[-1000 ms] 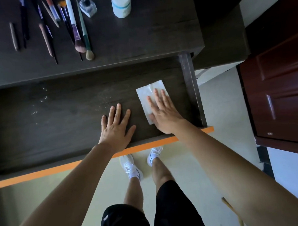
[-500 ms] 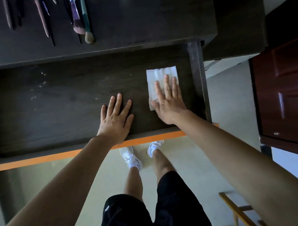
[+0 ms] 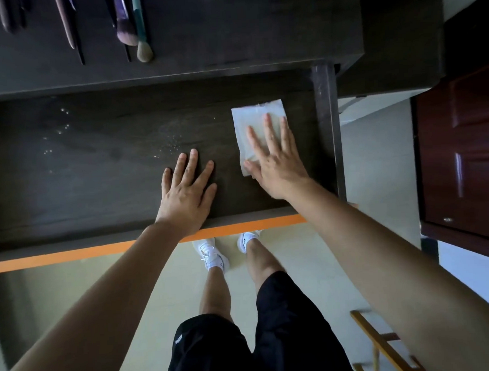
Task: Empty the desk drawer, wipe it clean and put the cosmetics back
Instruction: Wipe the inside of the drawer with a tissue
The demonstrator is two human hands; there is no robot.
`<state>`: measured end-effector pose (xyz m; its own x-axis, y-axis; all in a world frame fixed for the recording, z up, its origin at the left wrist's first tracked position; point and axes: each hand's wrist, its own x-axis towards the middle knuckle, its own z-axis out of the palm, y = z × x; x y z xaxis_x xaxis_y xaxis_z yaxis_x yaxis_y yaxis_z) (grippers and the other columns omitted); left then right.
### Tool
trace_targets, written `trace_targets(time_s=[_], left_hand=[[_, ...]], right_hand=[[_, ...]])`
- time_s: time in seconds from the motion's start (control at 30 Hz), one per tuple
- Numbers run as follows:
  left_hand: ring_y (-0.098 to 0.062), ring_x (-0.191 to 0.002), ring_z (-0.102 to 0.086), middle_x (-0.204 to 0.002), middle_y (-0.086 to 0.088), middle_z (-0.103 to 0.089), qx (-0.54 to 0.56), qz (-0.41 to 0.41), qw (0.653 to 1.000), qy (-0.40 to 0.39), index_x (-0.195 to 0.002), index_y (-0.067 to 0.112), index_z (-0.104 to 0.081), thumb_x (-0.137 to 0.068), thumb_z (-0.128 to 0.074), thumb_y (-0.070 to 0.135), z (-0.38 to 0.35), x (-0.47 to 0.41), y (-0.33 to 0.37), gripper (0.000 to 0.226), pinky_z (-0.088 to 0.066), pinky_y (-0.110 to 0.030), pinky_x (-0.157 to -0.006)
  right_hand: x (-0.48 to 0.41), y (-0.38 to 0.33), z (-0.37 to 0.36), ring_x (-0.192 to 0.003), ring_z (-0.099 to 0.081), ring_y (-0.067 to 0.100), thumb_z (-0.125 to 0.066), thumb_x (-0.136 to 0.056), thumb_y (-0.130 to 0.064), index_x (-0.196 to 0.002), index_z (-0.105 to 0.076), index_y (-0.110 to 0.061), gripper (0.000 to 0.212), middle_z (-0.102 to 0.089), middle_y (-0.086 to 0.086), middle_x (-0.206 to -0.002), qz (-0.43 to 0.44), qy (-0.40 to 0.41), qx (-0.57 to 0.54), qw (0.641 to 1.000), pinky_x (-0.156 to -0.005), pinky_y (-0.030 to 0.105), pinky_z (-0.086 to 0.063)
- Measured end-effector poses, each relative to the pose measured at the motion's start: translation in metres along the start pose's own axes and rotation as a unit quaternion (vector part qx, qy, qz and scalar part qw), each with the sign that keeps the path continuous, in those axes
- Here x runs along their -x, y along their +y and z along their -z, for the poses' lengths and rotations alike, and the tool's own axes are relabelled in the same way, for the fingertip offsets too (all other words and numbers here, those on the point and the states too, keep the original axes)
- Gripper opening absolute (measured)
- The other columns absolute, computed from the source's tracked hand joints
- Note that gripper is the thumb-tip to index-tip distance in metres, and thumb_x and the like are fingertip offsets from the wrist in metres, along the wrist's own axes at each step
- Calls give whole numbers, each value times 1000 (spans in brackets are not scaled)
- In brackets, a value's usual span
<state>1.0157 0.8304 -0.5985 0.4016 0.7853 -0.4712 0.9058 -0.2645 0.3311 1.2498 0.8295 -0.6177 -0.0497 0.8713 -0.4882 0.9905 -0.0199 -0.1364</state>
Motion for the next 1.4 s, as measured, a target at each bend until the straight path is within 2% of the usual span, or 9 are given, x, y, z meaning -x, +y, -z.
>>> trace_targets(time_s=[0.13, 0.37, 0.57, 0.67, 0.83, 1.0, 1.17, 1.27, 1.4], left_hand=[[-20, -150, 12, -164, 0, 8, -11, 3, 1000, -13, -154, 33, -19, -102, -24, 49, 1, 0, 0, 55, 3, -48, -120], [-20, -149, 14, -163, 0, 11, -22, 5, 1000, -17, -154, 34, -14, -100, -23, 51, -2, -1, -2, 57, 4, -48, -120], [-22, -150, 12, -164, -1, 9, -15, -8, 1000, -16, -154, 32, -16, -100, -28, 50, -5, 0, -3, 58, 2, -50, -120], [-22, -149, 12, -163, 0, 10, -13, -2, 1000, -17, -154, 33, -16, -100, -30, 50, -5, -1, -3, 59, 3, -50, -119], [-21, -149, 12, -163, 0, 10, -5, 2, 1000, -10, -154, 33, -16, -99, -32, 50, -3, -6, -2, 59, 4, -50, -119], [-21, -149, 14, -163, 1, 13, -20, 2, 999, -24, -154, 34, -12, -100, -31, 50, 0, -8, -4, 60, 5, -49, -119], [-21, -149, 16, -163, 1, 15, -11, -6, 999, -30, -155, 34, -11, -100, -31, 51, -4, 1, -4, 61, 6, -50, -119], [-22, -148, 17, -162, 1, 16, -10, -5, 999, -31, -155, 34, -11, -99, -31, 51, -4, 0, -2, 61, 7, -51, -119], [-22, -148, 17, -162, 0, 16, -16, -9, 999, -32, -155, 33, -10, -99, -30, 52, -3, 1, -4, 62, 7, -51, -119]], right_hand=[[-16, 21, 7, -147, 21, 44, -21, -99, -64, -156, 14, -28, 77, 26, 15, -161, -88, 5, -7, 996, -120, 54, 6], [-70, 18, 46, -151, 14, 37, -18, -99, -64, -157, 13, -18, 80, 20, 21, -162, -211, 37, -56, 975, -122, 46, 4], [26, 2, 7, -149, 17, 41, -28, -103, -52, -155, 18, -17, 78, 23, 24, -160, -214, -34, -63, 974, -122, 48, -10], [37, -1, -1, -147, 22, 43, -28, -103, -50, -155, 20, -18, 77, 28, 24, -158, -206, -70, -59, 974, -123, 49, -9], [-10, 11, 25, -147, 20, 44, -27, -101, -59, -156, 17, -23, 79, 27, 19, -160, -180, -25, -48, 982, -121, 52, 1], [-25, 10, 37, -148, 17, 44, -27, -100, -61, -156, 13, -29, 76, 24, 13, -162, -172, -8, -49, 984, -121, 55, -5], [38, 19, 24, -150, 14, 38, -58, -95, -41, -158, 0, -32, 86, 22, 6, -164, -136, -77, -84, 984, -115, 52, -32], [56, 30, 31, -151, -8, 31, -69, -86, -27, -153, -22, -33, 82, 6, 4, -164, -137, -116, -105, 978, -102, 43, -46], [53, 24, 36, -127, -42, 36, -67, -86, -30, -127, -54, -24, 43, -38, 10, -141, -106, 9, -45, 993, -88, 41, -50]])
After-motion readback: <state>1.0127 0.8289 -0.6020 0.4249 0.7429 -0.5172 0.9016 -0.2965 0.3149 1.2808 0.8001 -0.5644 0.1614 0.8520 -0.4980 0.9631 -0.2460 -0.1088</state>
